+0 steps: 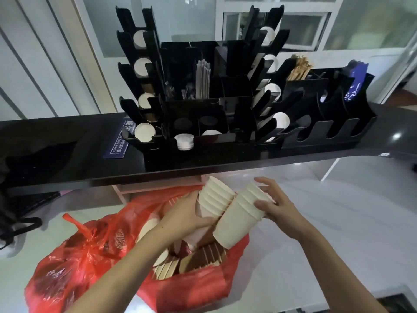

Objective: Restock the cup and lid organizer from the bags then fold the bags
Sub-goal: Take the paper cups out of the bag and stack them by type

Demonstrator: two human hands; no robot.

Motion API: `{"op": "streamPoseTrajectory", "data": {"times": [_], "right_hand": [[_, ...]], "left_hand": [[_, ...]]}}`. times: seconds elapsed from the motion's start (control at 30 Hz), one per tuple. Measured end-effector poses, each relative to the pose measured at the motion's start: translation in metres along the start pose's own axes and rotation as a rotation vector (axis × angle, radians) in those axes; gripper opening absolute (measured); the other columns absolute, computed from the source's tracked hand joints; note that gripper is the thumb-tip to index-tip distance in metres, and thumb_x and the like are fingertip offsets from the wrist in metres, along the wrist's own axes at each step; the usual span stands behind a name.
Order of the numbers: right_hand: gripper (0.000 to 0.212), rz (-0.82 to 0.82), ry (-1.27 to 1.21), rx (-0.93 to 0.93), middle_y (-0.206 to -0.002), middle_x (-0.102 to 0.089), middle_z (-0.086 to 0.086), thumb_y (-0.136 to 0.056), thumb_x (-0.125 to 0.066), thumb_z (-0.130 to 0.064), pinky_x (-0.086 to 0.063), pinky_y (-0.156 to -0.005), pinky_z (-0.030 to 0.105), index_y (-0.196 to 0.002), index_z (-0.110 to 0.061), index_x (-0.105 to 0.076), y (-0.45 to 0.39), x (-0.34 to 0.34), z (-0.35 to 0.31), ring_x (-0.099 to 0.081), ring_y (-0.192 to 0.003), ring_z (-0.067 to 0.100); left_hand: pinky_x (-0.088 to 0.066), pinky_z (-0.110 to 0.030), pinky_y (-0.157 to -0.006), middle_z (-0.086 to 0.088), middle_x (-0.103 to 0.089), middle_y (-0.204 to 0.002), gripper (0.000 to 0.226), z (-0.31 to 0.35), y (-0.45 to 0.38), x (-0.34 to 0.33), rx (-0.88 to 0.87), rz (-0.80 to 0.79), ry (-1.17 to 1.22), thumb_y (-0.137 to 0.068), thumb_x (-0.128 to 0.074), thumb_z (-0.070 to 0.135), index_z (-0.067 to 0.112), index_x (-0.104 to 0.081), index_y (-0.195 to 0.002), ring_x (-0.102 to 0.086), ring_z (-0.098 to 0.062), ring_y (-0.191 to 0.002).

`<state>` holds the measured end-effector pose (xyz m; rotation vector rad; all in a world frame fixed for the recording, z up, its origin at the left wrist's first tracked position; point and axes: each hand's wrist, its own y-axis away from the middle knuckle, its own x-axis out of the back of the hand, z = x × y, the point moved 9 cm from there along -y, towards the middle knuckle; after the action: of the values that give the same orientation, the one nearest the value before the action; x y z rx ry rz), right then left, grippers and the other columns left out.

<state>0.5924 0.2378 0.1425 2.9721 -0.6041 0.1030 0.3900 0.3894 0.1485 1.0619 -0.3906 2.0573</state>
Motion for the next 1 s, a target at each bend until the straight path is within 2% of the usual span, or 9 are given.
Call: {"op": "streamPoseTrajectory", "data": {"times": [0.07,0.13,0.27,0.33,0.43,0.57,0.73,0.87,1.0], "right_hand": [[0.062,0.098,-0.138,-0.007,-0.122,-0.062,0.002,-0.079,-0.077,-0.035,-0.059,-0.08,0.035,-0.137,-0.039,-0.054,0.004,0.02,0.004,-0.068,-0.102,0.022],[0.053,0.186,-0.239,-0.014,-0.122,-0.062,0.006,-0.082,-0.073,-0.033,-0.059,-0.078,0.038,-0.133,-0.034,-0.056,0.006,0.041,0.01,-0.067,-0.1,0.021],[0.058,0.328,-0.306,-0.052,-0.124,-0.064,0.009,-0.079,-0.075,-0.049,-0.059,-0.075,0.04,-0.128,-0.026,-0.056,0.01,0.085,0.029,-0.069,-0.099,0.022],[0.064,0.384,-0.3,-0.072,-0.122,-0.065,0.009,-0.076,-0.073,-0.059,-0.059,-0.074,0.04,-0.128,-0.025,-0.054,0.01,0.111,0.038,-0.069,-0.099,0.023],[0.061,0.439,-0.284,-0.107,-0.117,-0.068,0.004,-0.084,-0.07,-0.061,-0.059,-0.071,0.038,-0.129,-0.024,-0.05,0.01,0.151,0.051,-0.069,-0.093,0.021],[0.044,0.507,-0.252,-0.172,-0.115,-0.071,0.002,-0.096,-0.063,-0.058,-0.06,-0.085,0.048,-0.125,-0.027,-0.051,0.008,0.208,0.078,-0.071,-0.098,0.023],[0.045,0.495,-0.15,-0.222,-0.119,-0.07,-0.002,-0.097,-0.061,-0.059,-0.062,-0.085,0.043,-0.129,-0.028,-0.054,-0.004,0.262,0.116,-0.071,-0.105,0.021],[0.064,0.336,-0.12,-0.265,-0.131,-0.066,-0.003,-0.089,-0.067,-0.065,-0.058,-0.098,0.047,-0.141,-0.034,-0.05,-0.021,0.274,0.149,-0.067,-0.117,0.02],[0.06,0.217,-0.098,-0.256,-0.125,-0.066,-0.004,-0.078,-0.066,-0.032,-0.054,-0.088,0.036,-0.136,-0.034,-0.049,-0.033,0.271,0.162,-0.064,-0.117,0.023]], "left_hand": [[-0.035,-0.009,-0.073,0.027,-0.049,-0.111,0.07,0.017,0.0,-0.005,-0.007,0.027,0.058,-0.076,-0.082,0.052,0.036,-0.049,-0.135,-0.047,0.004,-0.098],[-0.033,-0.005,-0.073,0.033,-0.047,-0.106,0.068,0.035,-0.001,-0.014,0.002,0.039,0.162,-0.076,-0.084,0.049,0.044,-0.042,-0.13,-0.046,0.011,-0.094],[-0.051,-0.028,-0.091,0.024,-0.059,-0.124,0.077,0.073,-0.013,-0.04,0.034,0.027,0.342,-0.077,-0.083,0.051,0.046,-0.037,-0.138,-0.059,-0.002,-0.113],[-0.053,-0.036,-0.097,0.023,-0.061,-0.125,0.079,0.095,-0.023,-0.059,0.053,0.015,0.382,-0.078,-0.082,0.053,0.046,-0.035,-0.141,-0.061,-0.006,-0.114],[-0.053,-0.036,-0.098,0.02,-0.061,-0.122,0.089,0.121,-0.043,-0.097,0.111,-0.005,0.421,-0.078,-0.081,0.055,0.041,-0.031,-0.149,-0.063,-0.009,-0.112],[-0.051,-0.032,-0.093,0.015,-0.061,-0.121,0.087,0.145,-0.076,-0.153,0.217,-0.01,0.482,-0.077,-0.084,0.051,0.038,-0.034,-0.148,-0.062,-0.011,-0.107],[-0.058,-0.044,-0.094,0.012,-0.066,-0.126,0.093,0.154,-0.11,-0.231,0.353,-0.034,0.628,-0.062,-0.082,0.063,0.039,-0.039,-0.141,-0.068,-0.01,-0.106],[-0.059,-0.045,-0.091,0.011,-0.064,-0.123,0.085,0.157,-0.126,-0.27,0.429,0.02,0.6,-0.064,-0.08,0.063,0.038,-0.038,-0.134,-0.067,-0.016,-0.106],[-0.053,-0.038,-0.096,0.002,-0.062,-0.131,0.081,0.147,-0.137,-0.29,0.503,0.074,0.522,-0.081,-0.079,0.048,0.025,-0.036,-0.145,-0.065,-0.026,-0.115]]}}
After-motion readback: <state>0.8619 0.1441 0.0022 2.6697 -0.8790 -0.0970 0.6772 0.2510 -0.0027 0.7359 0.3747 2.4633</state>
